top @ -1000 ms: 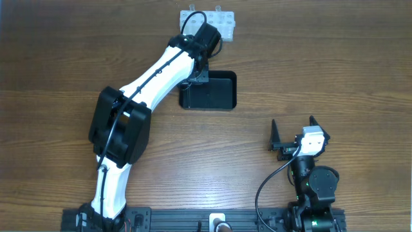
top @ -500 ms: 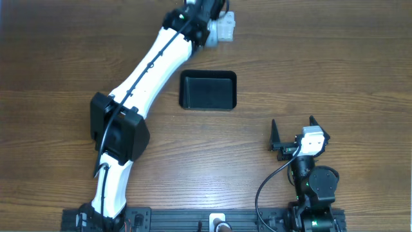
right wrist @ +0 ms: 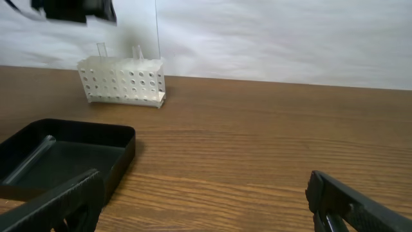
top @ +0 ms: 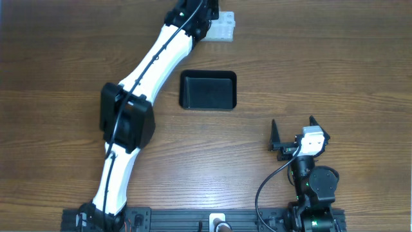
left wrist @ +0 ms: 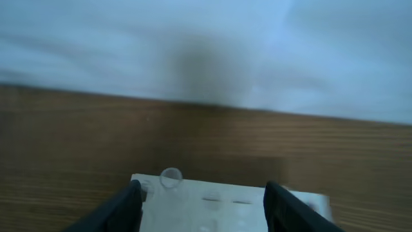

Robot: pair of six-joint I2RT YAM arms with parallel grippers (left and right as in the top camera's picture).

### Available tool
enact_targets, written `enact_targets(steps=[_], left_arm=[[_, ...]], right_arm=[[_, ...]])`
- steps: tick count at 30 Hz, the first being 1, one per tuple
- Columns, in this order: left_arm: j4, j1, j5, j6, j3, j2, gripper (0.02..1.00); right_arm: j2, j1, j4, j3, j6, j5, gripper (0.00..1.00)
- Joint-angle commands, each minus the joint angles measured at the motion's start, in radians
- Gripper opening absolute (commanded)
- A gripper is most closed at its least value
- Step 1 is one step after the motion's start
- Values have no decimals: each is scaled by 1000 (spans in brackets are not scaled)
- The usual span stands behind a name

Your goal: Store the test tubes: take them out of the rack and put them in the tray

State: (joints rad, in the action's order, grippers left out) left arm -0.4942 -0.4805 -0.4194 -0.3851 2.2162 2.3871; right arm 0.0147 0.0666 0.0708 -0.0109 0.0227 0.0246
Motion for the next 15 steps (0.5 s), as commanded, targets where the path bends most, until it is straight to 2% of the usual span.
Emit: enact_targets(steps=[1, 15], left_arm=[[23, 28, 12, 0, 2, 61, 614], [73, 51, 79, -19, 2, 115, 551]], right_arm=[[-10, 5, 2, 6, -7, -3, 991], [-10, 5, 2, 6, -7, -3, 991]])
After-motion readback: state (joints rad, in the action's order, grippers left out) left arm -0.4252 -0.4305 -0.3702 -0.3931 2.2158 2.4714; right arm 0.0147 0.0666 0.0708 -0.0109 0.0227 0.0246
